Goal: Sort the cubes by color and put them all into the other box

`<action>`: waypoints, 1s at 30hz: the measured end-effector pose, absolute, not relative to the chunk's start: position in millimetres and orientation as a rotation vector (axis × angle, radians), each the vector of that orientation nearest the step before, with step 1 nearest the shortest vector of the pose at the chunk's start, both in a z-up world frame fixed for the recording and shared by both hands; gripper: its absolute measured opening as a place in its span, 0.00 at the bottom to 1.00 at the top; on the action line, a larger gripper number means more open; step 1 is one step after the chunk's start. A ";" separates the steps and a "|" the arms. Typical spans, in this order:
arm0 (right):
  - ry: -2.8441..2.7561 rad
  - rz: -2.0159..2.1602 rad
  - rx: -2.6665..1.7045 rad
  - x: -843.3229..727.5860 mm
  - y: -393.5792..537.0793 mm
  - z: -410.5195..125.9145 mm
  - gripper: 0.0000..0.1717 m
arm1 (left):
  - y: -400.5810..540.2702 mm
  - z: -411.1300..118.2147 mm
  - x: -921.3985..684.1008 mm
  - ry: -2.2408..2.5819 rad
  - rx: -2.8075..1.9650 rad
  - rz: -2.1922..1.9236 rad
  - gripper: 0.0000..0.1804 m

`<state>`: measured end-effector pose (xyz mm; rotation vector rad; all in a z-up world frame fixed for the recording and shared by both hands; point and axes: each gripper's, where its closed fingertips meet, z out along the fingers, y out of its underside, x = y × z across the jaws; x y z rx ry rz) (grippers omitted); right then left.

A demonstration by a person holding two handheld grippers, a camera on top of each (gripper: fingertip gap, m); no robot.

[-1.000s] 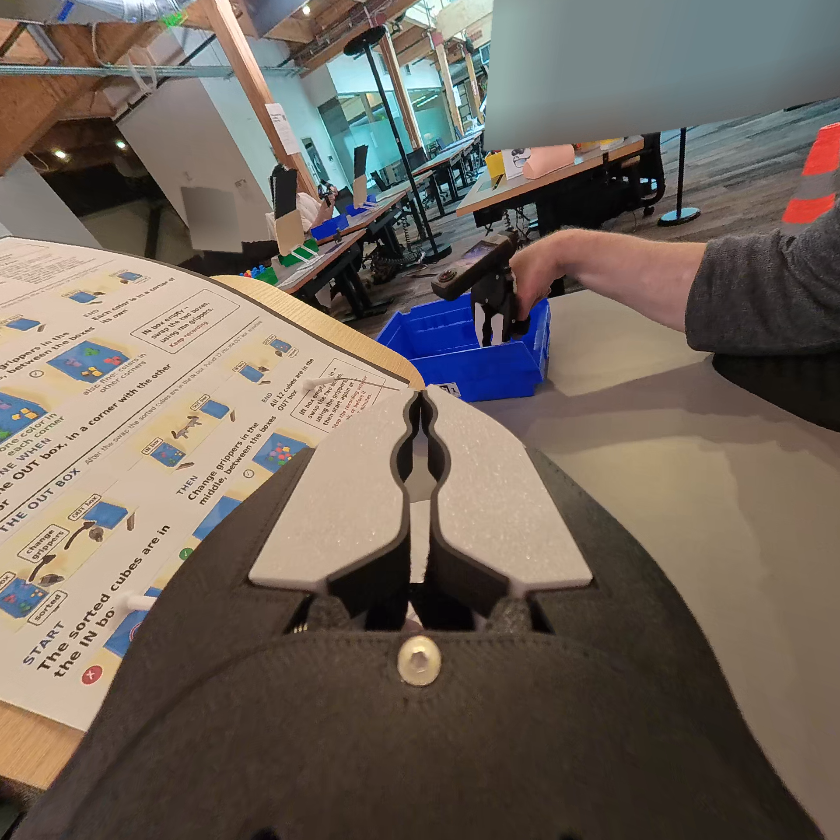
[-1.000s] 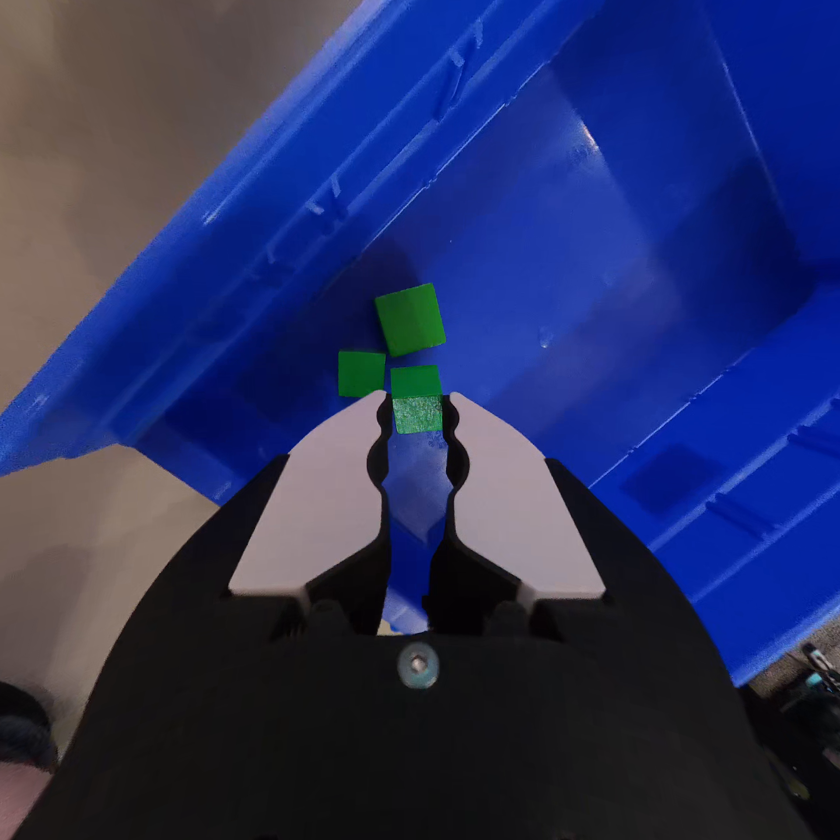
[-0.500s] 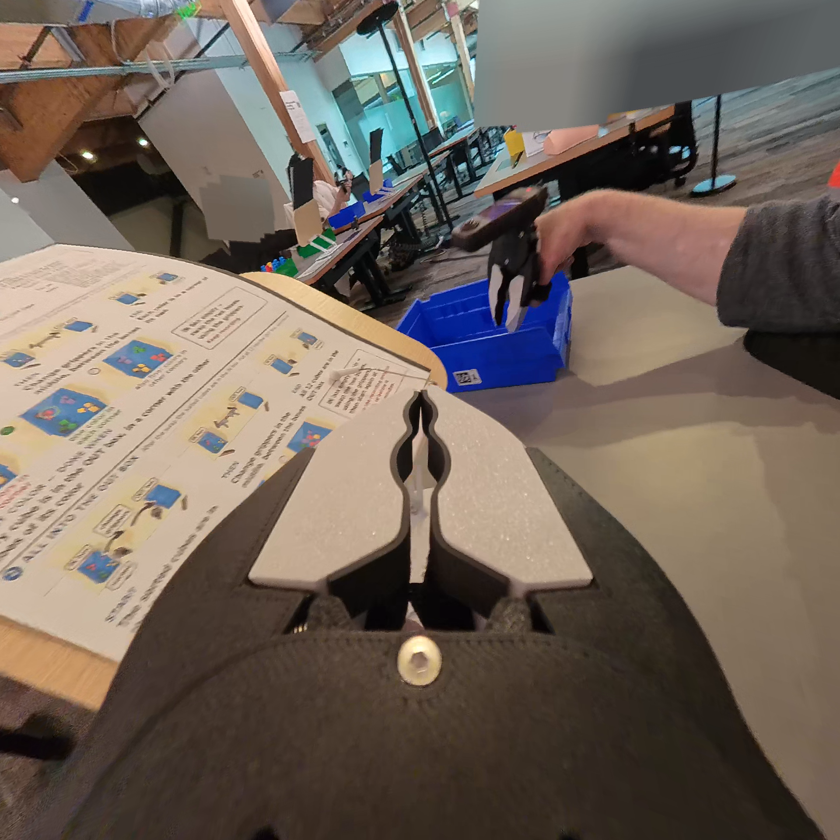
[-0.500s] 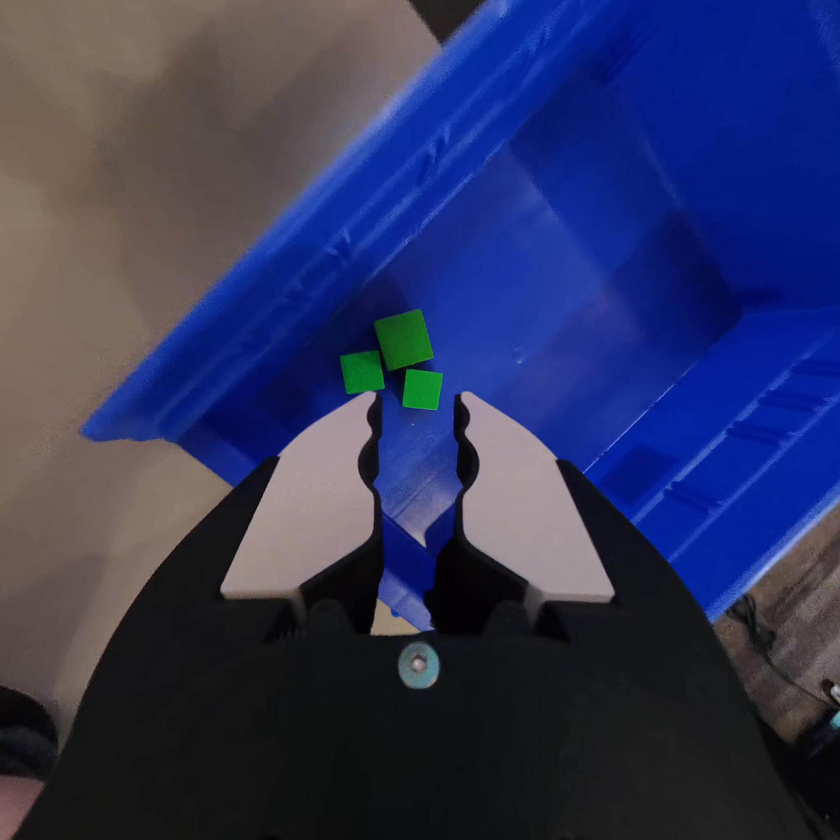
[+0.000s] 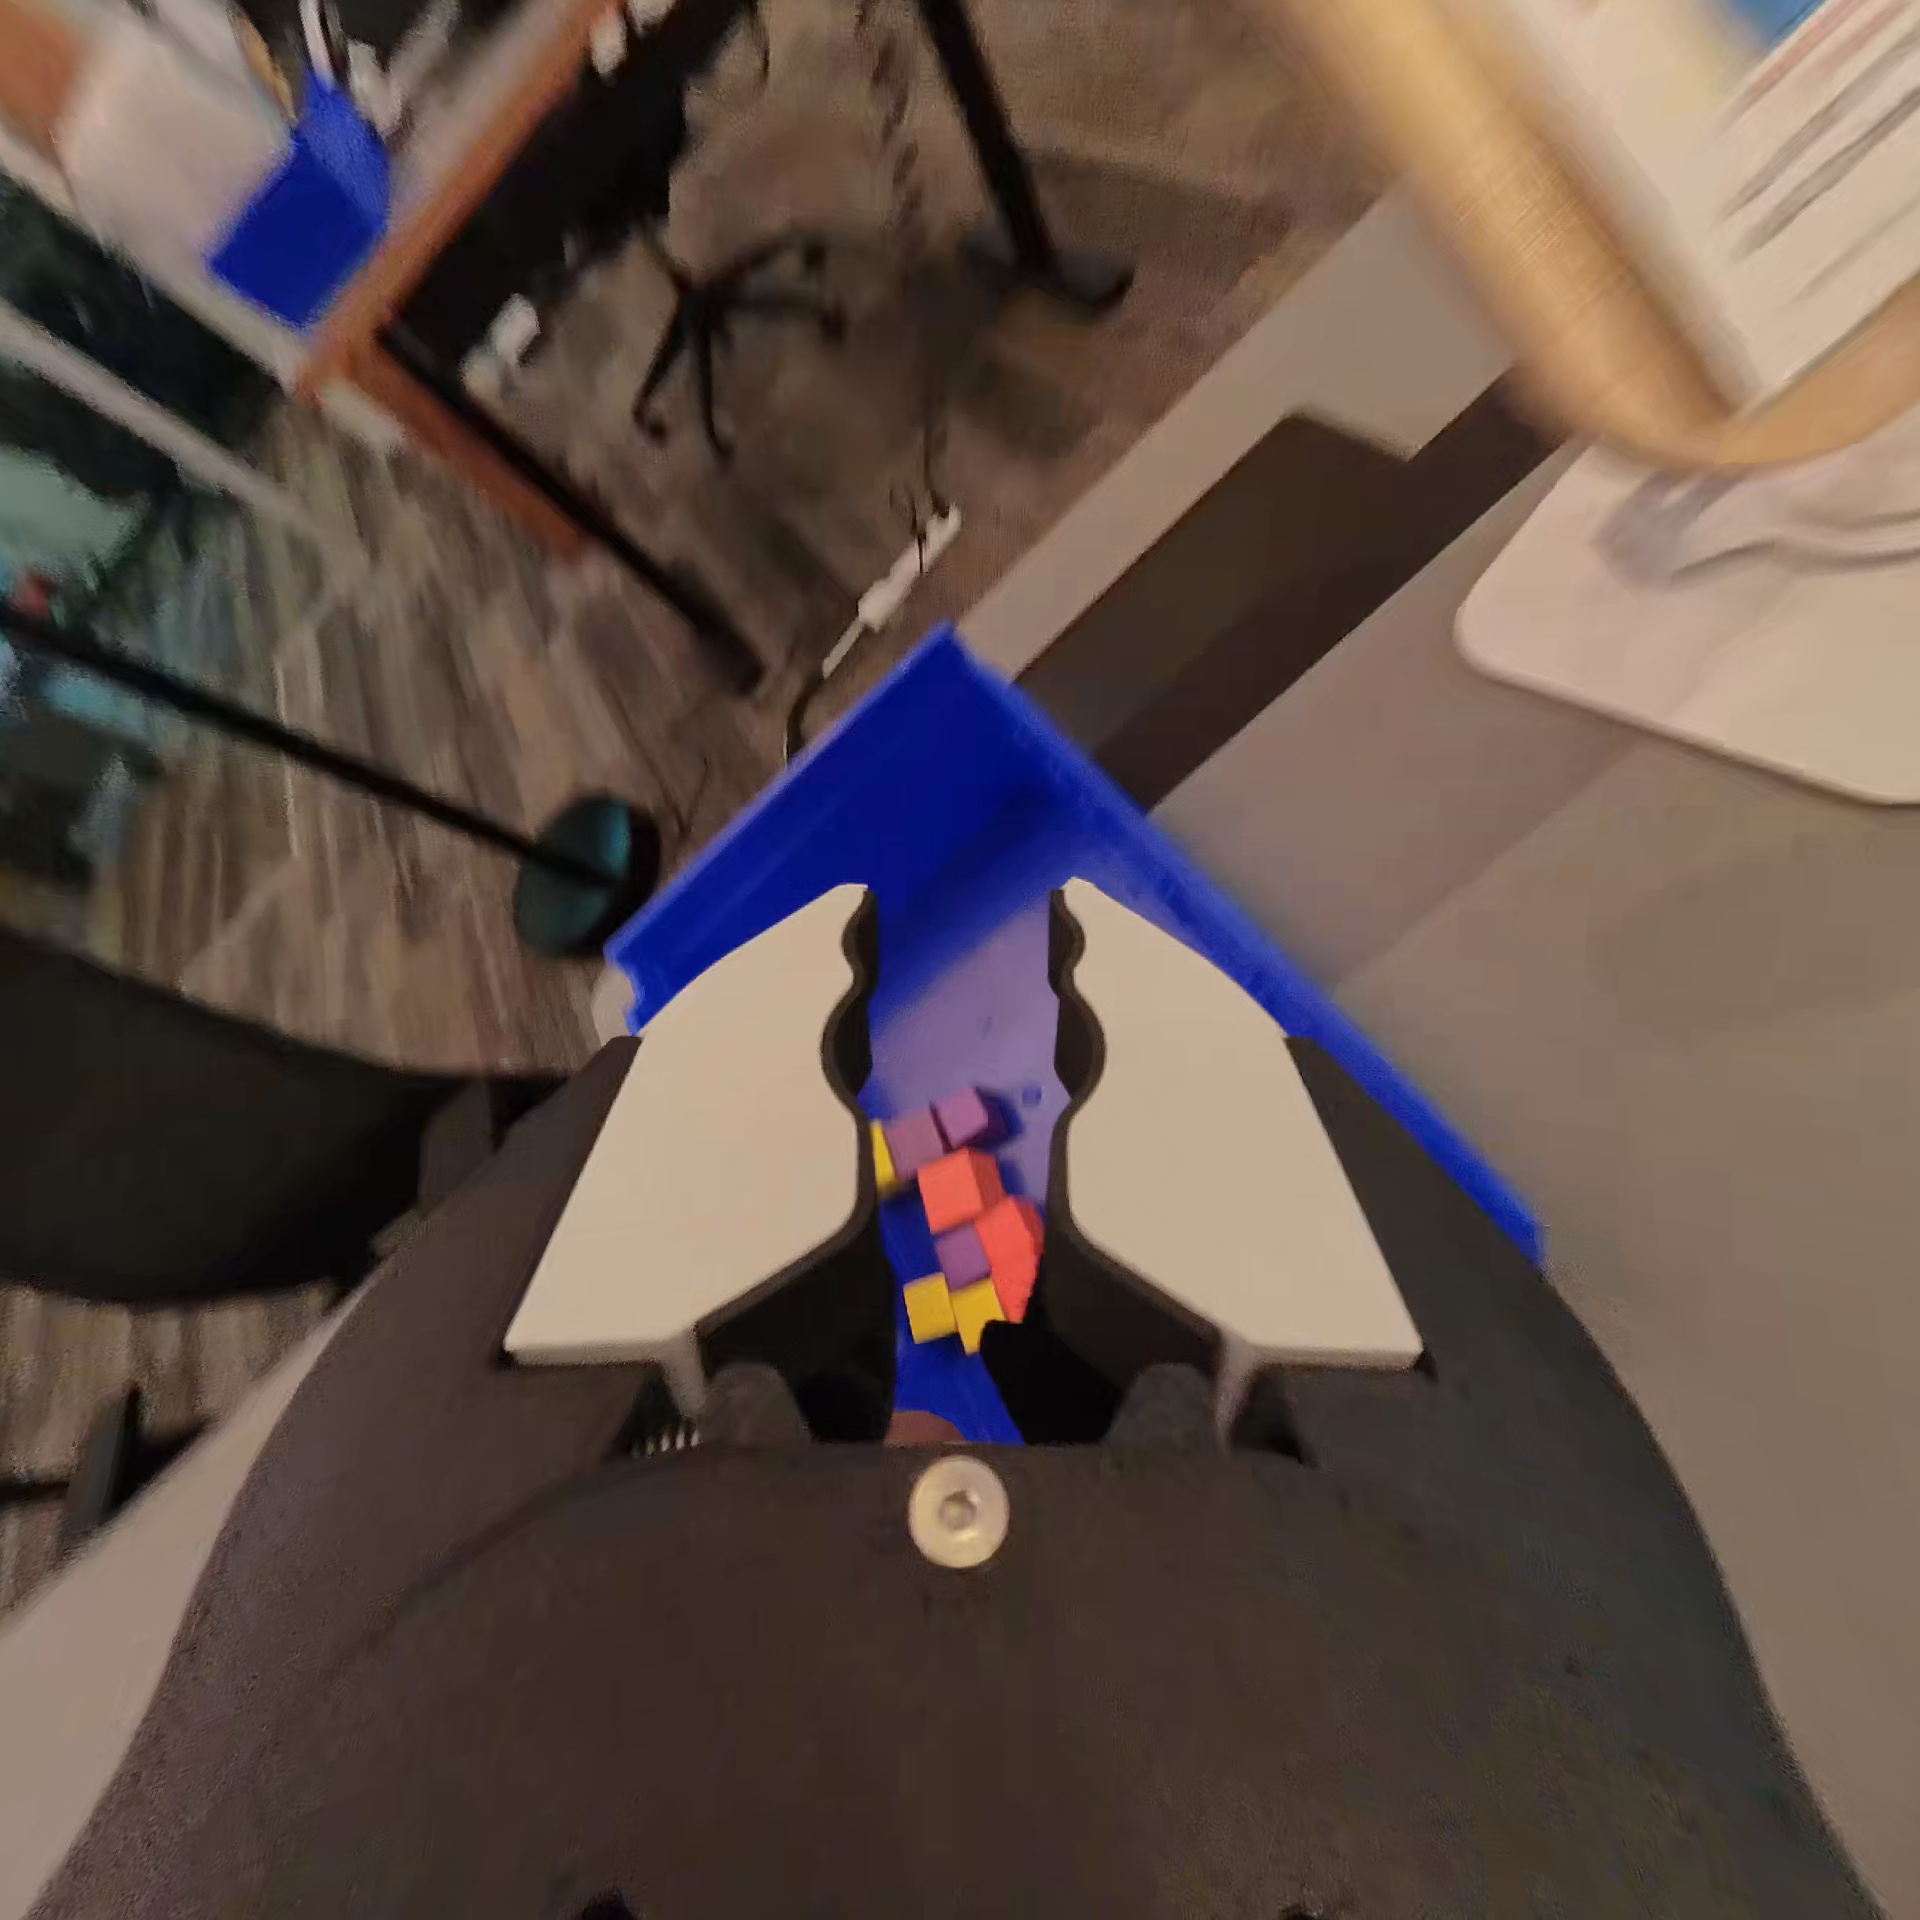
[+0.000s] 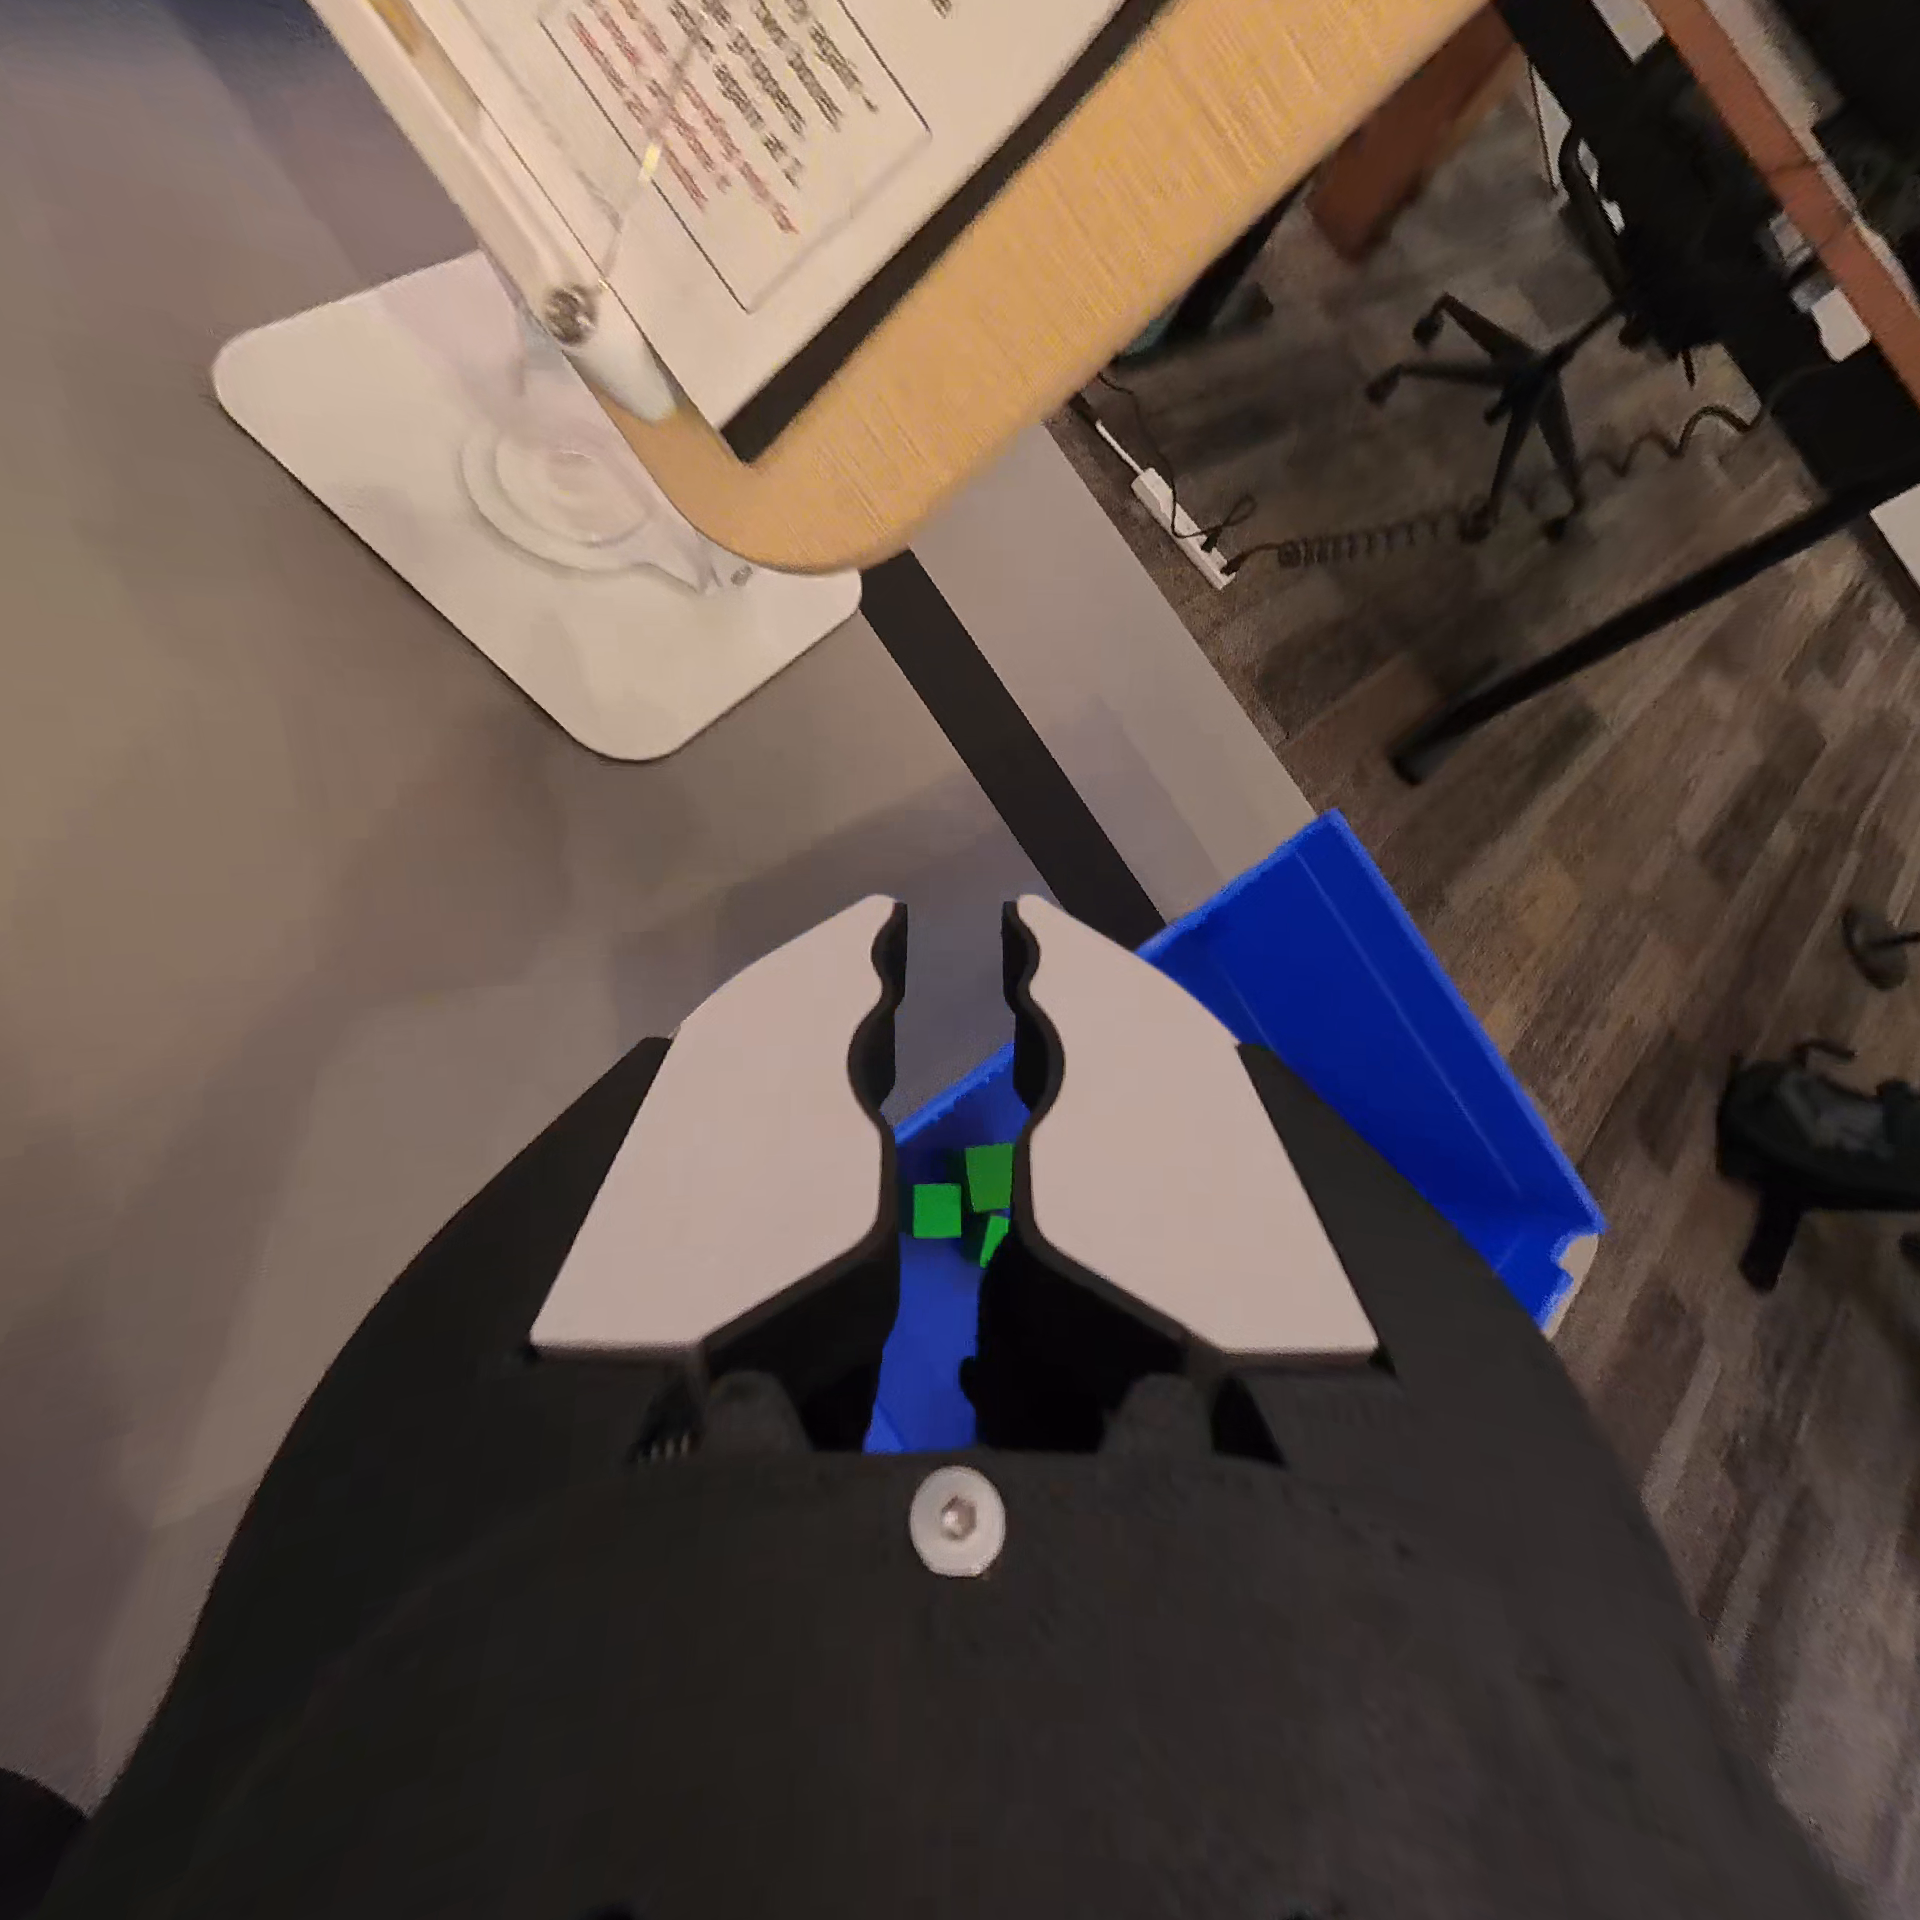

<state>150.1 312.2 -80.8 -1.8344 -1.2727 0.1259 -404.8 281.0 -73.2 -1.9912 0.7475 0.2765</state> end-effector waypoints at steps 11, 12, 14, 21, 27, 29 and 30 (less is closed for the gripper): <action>-1.404 0.219 -1.813 111.7 304.7 -102.4 0.10 | 311.0 -226.1 -481.3 0.722 -2.439 0.240 0.16; -1.413 0.222 -1.811 109.7 304.0 -103.9 0.10 | 311.8 -234.2 -485.9 0.765 -2.462 0.297 0.16; -1.428 0.228 -1.811 106.9 302.9 -106.3 0.10 | 313.0 -243.4 -492.3 0.833 -2.491 0.386 0.17; -1.438 0.247 -1.809 103.1 302.3 -108.8 0.10 | 318.4 -262.7 -498.4 0.961 -2.525 0.437 0.20; -1.452 0.256 -1.810 100.0 301.9 -112.4 0.10 | 324.5 -276.7 -503.2 1.012 -2.546 0.465 0.18; -1.453 0.261 -1.809 99.4 301.8 -112.6 0.10 | 324.6 -276.5 -505.7 1.001 -2.556 0.463 0.19; -1.451 0.261 -1.808 99.5 302.2 -112.4 0.10 | 323.8 -276.6 -506.4 1.000 -2.562 0.459 0.18</action>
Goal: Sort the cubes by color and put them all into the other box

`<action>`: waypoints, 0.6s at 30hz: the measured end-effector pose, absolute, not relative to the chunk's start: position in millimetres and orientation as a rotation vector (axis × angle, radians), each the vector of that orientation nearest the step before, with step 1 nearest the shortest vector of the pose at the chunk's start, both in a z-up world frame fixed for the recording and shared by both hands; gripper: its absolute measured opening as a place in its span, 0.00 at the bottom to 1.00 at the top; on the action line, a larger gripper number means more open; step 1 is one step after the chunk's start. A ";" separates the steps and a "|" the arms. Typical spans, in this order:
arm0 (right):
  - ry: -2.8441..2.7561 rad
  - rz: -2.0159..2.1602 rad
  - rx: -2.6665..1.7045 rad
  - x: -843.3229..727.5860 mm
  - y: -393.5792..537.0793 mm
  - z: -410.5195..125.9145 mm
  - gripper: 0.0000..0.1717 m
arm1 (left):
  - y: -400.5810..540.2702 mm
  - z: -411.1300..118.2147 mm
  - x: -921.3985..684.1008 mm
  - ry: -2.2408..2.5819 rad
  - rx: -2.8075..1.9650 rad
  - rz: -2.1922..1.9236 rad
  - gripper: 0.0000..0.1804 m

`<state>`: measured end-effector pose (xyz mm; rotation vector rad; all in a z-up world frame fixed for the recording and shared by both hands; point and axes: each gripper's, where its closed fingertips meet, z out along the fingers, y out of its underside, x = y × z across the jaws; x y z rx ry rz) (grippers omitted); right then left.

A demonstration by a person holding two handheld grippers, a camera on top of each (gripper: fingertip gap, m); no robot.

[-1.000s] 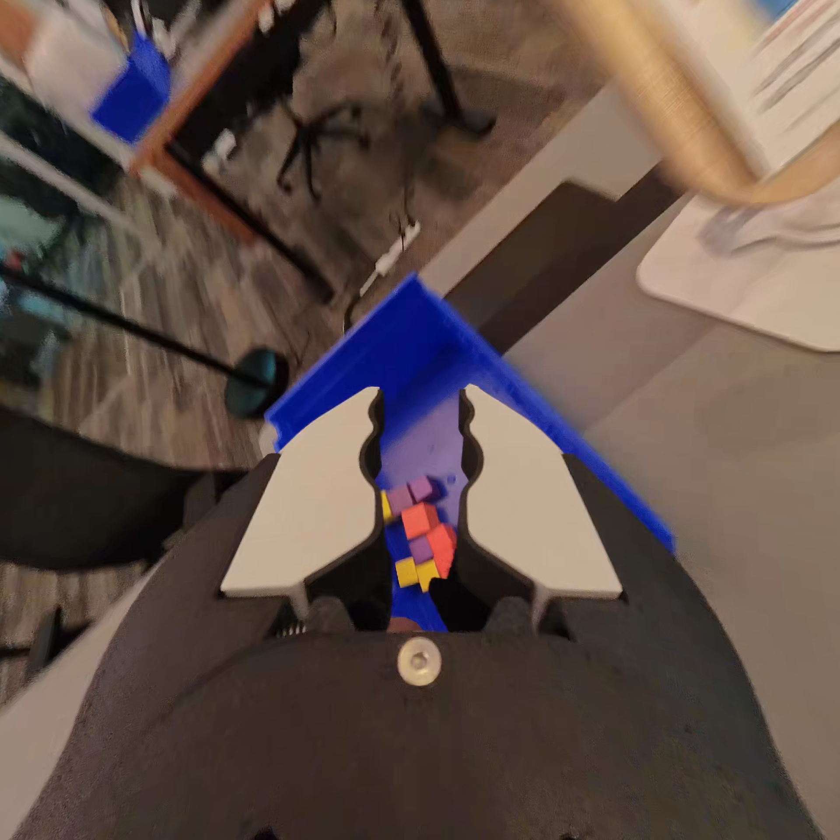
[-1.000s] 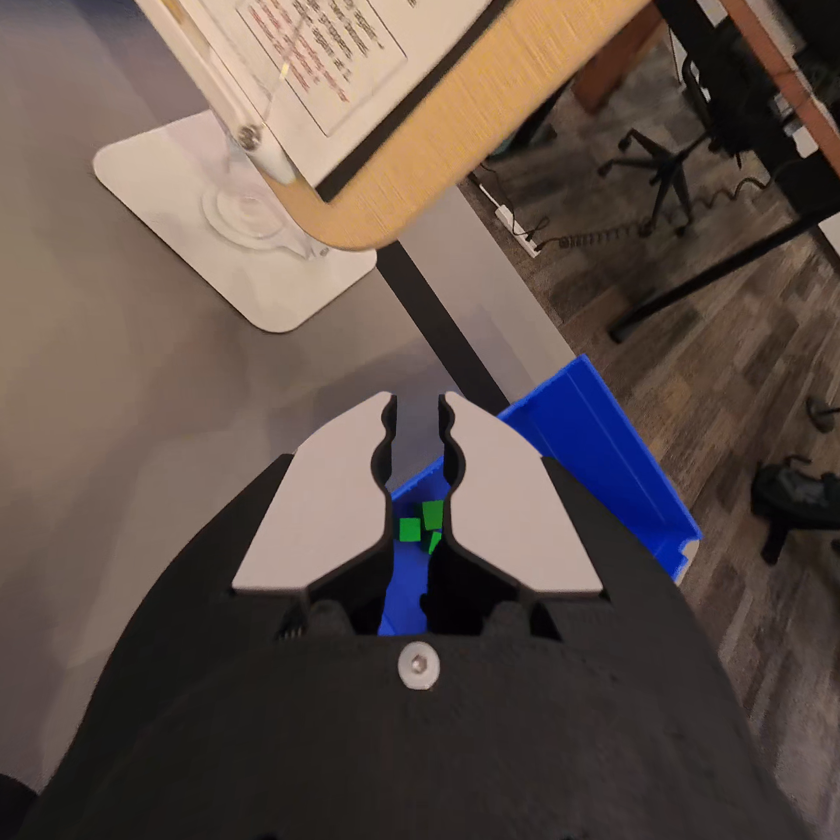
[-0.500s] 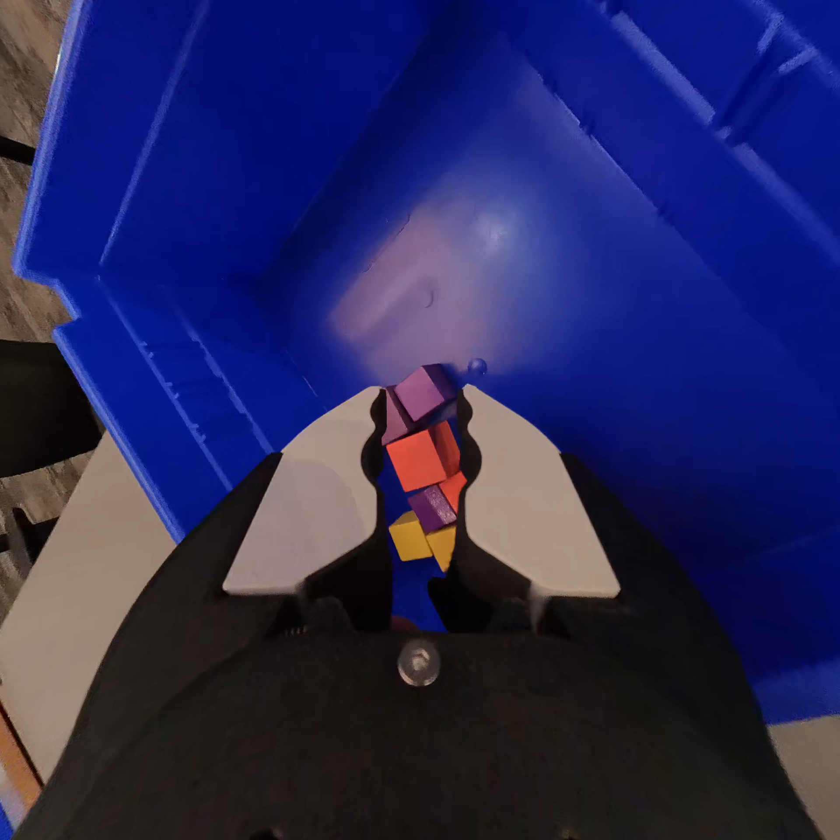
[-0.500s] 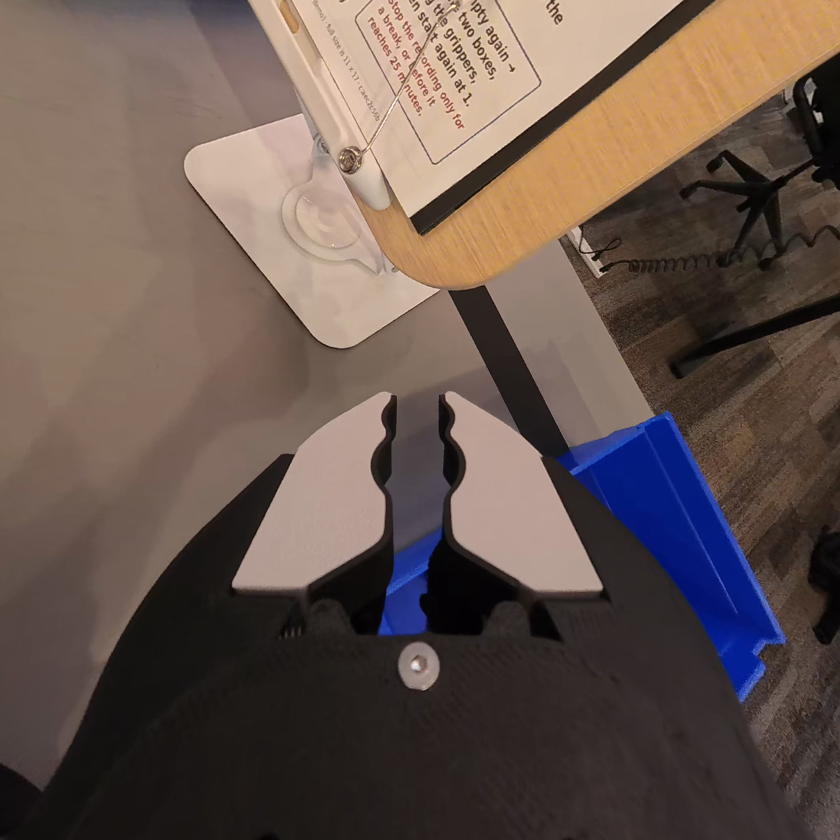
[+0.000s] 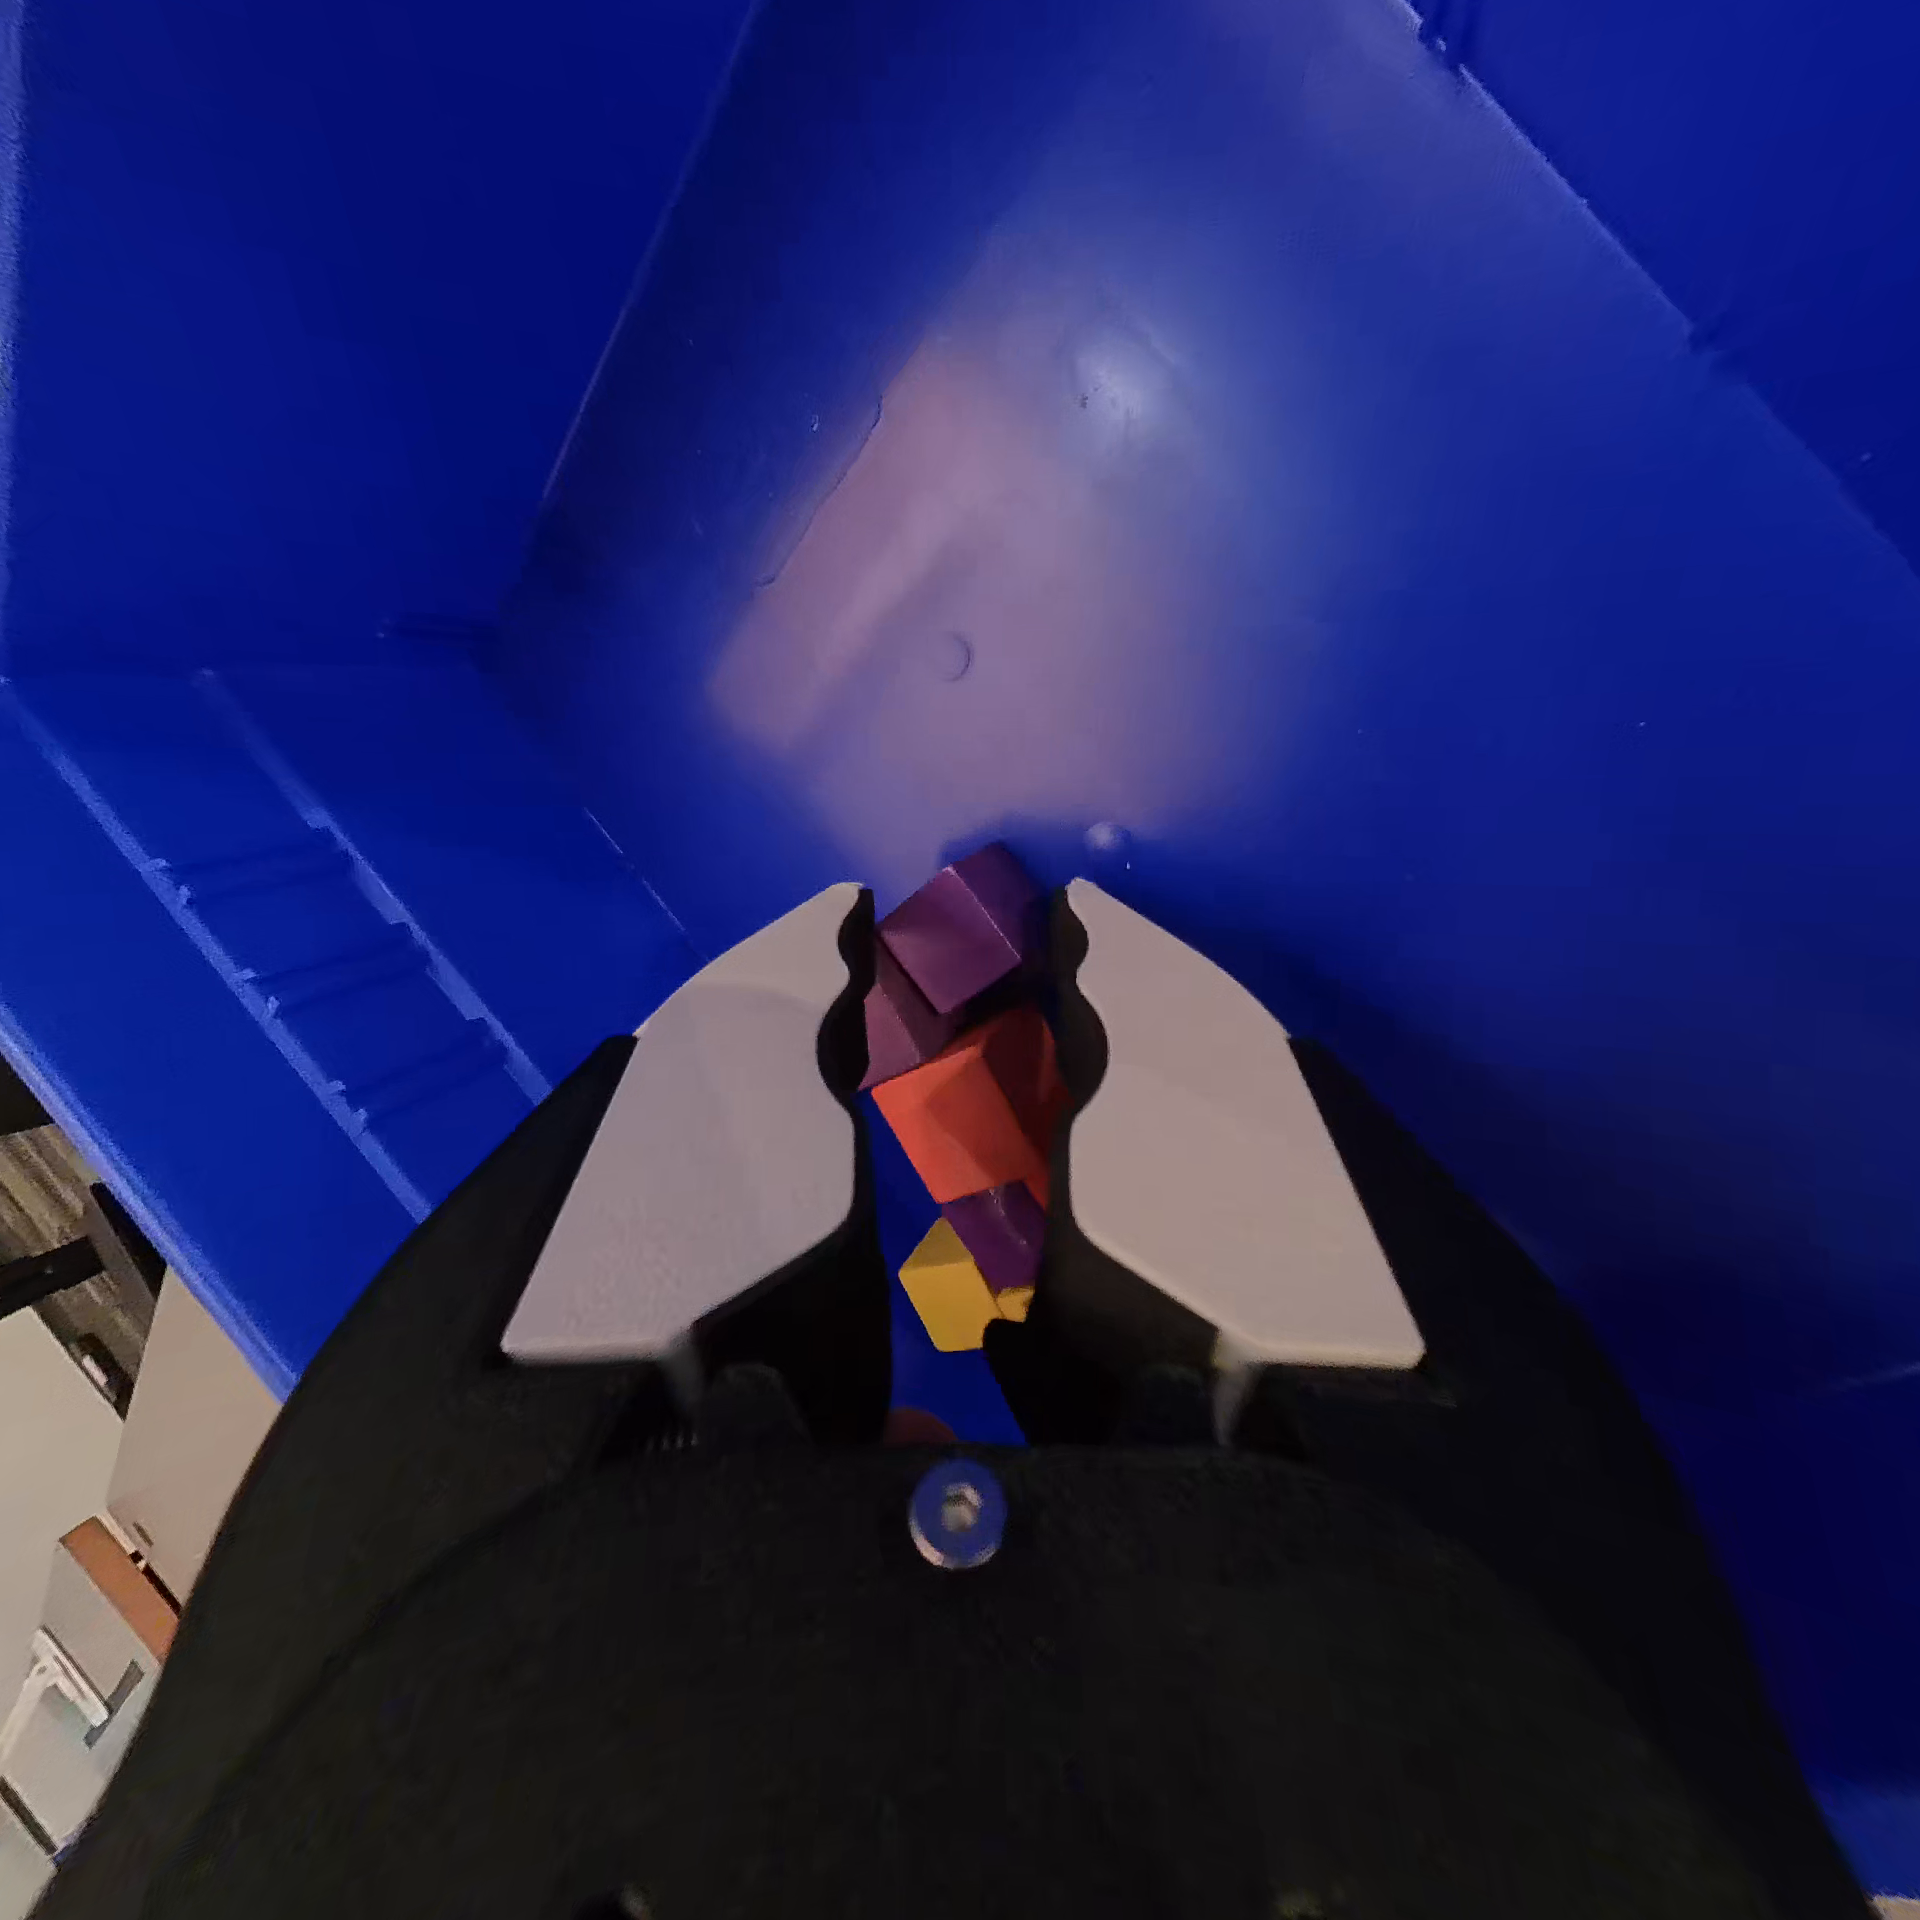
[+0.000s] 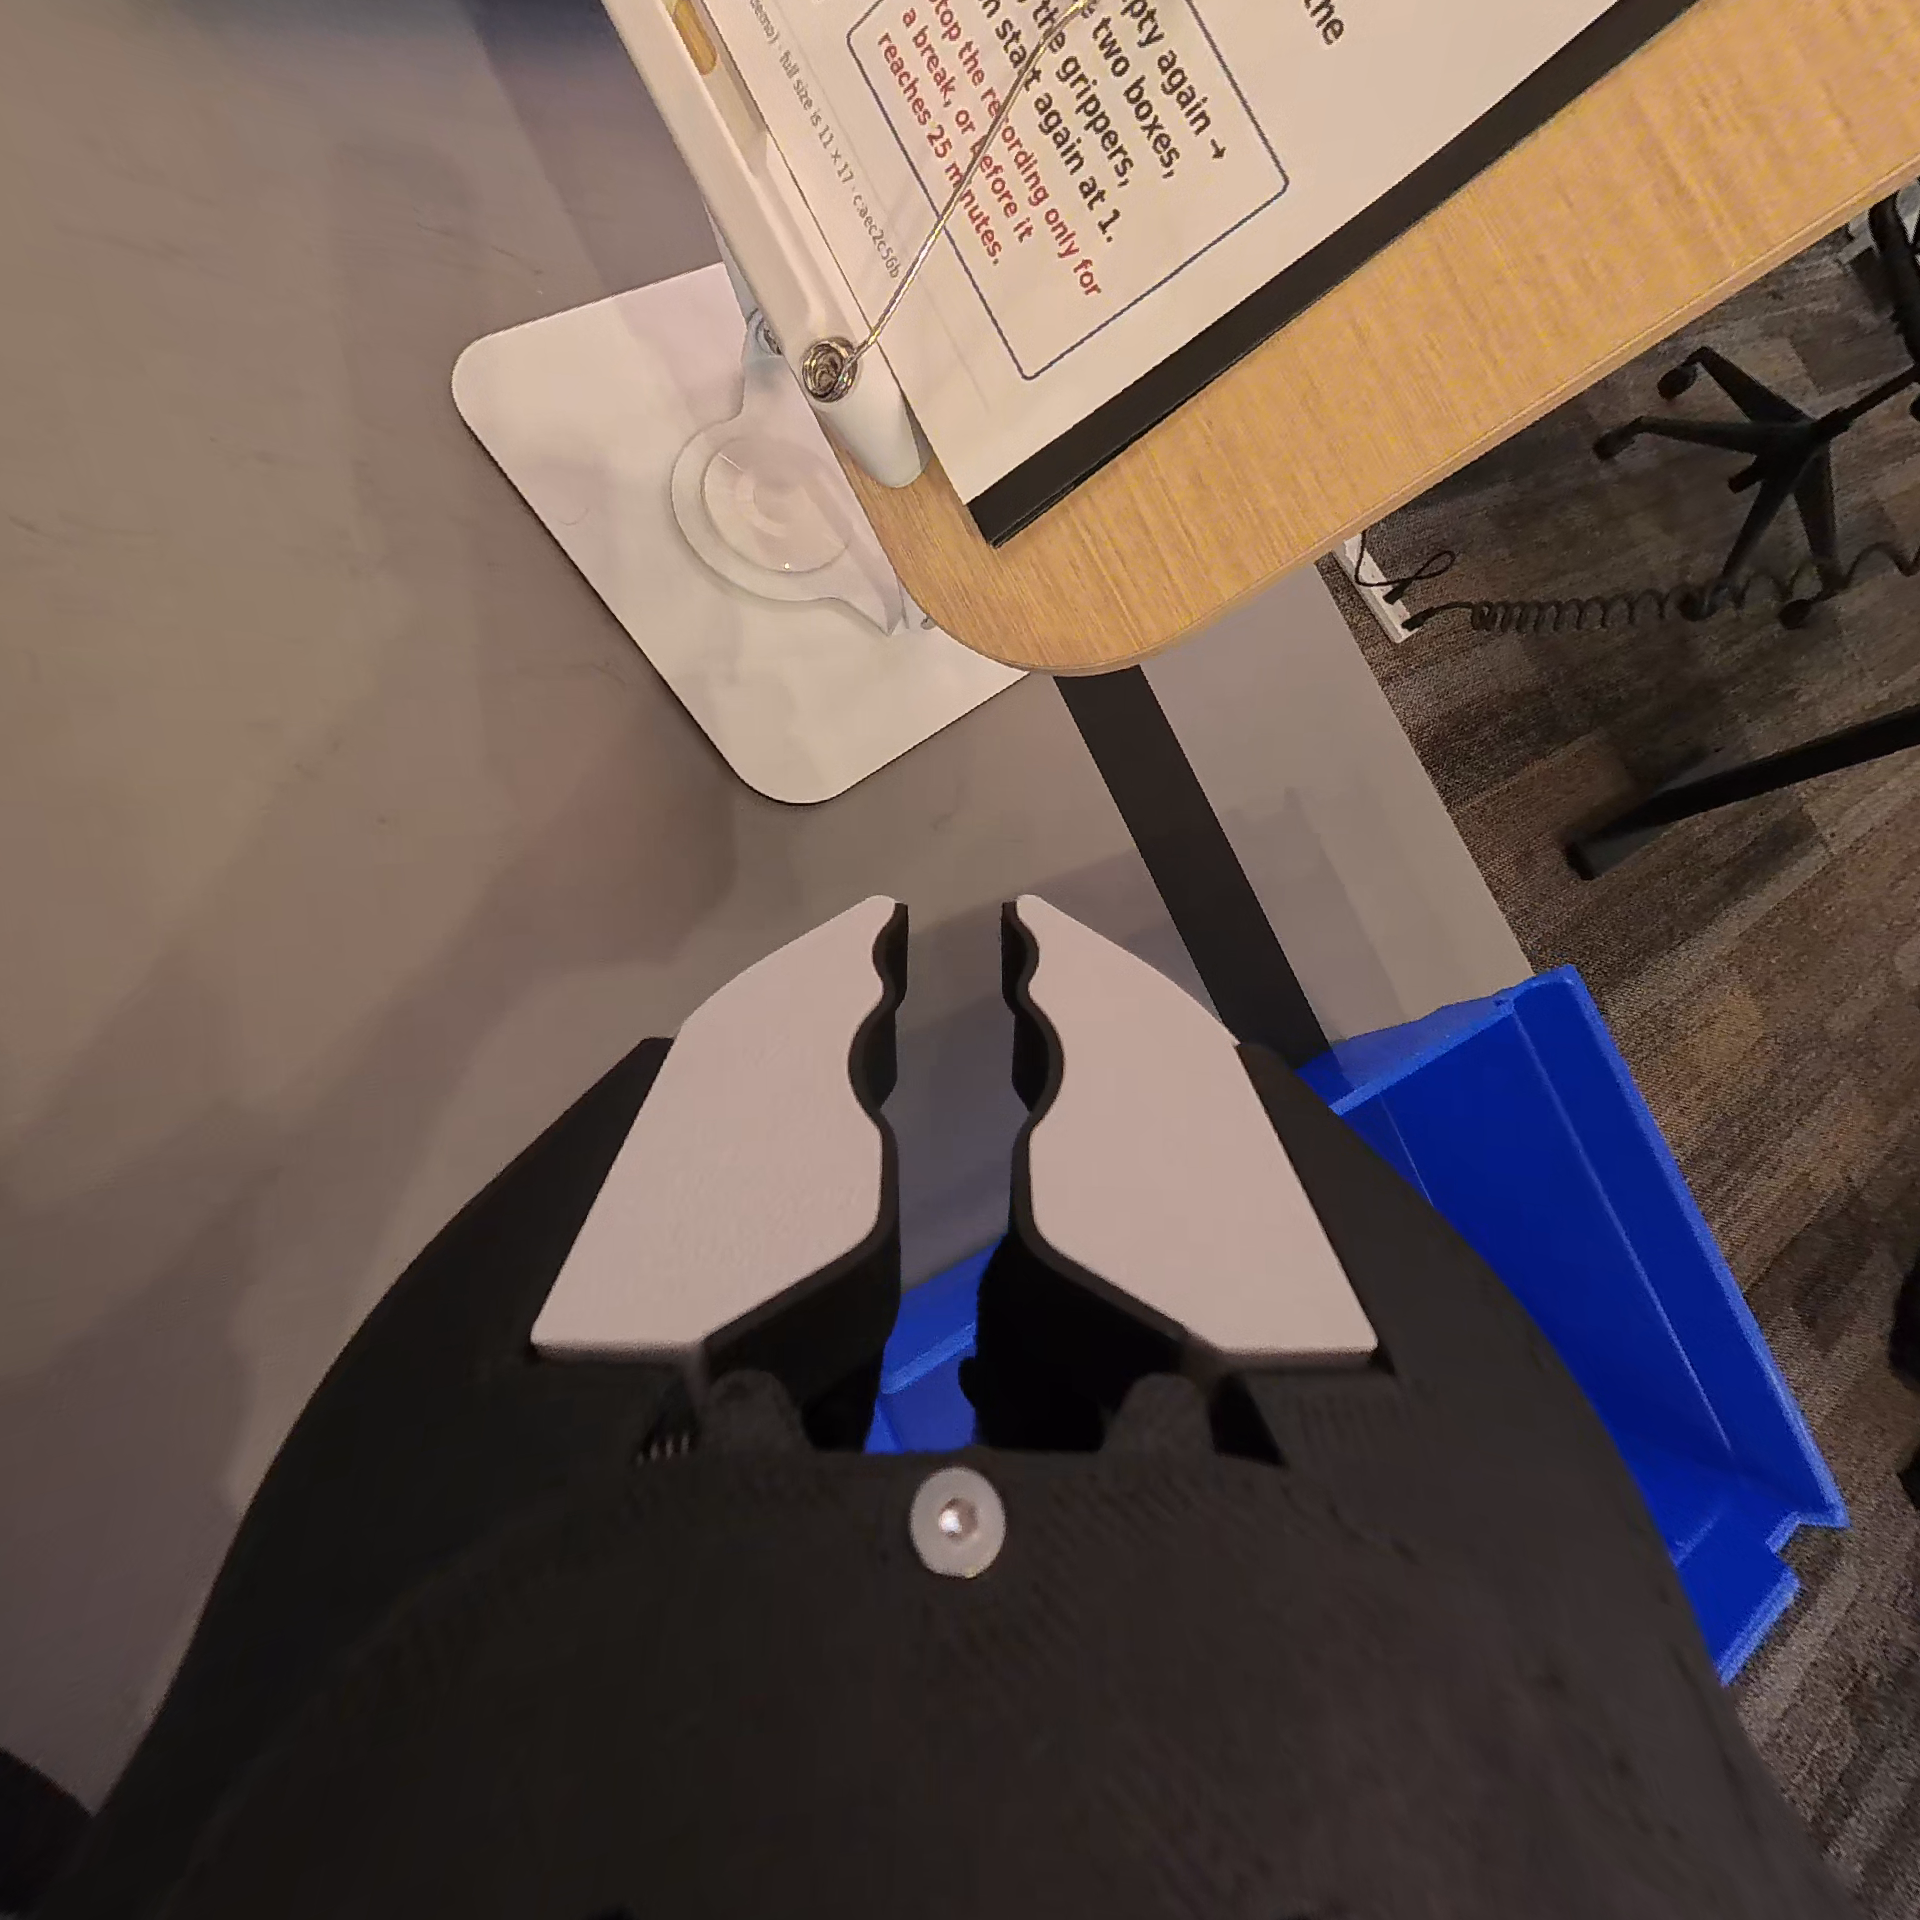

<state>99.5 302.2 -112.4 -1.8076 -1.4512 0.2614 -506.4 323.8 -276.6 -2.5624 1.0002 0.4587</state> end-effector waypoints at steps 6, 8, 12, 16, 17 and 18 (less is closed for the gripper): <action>-1.453 0.256 -1.808 100.2 302.3 -112.8 0.10 | 313.3 -277.0 -513.1 0.930 -2.668 0.464 0.19; -1.453 0.251 -1.809 101.0 302.6 -112.8 0.10 | 310.9 -278.1 -513.4 0.891 -2.694 0.438 0.18; -1.451 0.254 -1.805 100.9 302.6 -111.8 0.10 | 316.6 -277.4 -512.1 0.851 -2.686 0.432 0.17; -1.455 0.249 -1.805 100.3 302.5 -112.6 0.10 | 318.7 -278.7 -510.0 0.777 -2.702 0.377 0.16; -1.455 0.251 -1.805 100.0 302.2 -112.5 0.10 | 319.3 -278.6 -509.5 0.757 -2.702 0.356 0.16; -1.456 0.253 -1.804 99.9 301.9 -112.3 0.10 | 319.7 -278.6 -509.7 0.741 -2.705 0.345 0.16</action>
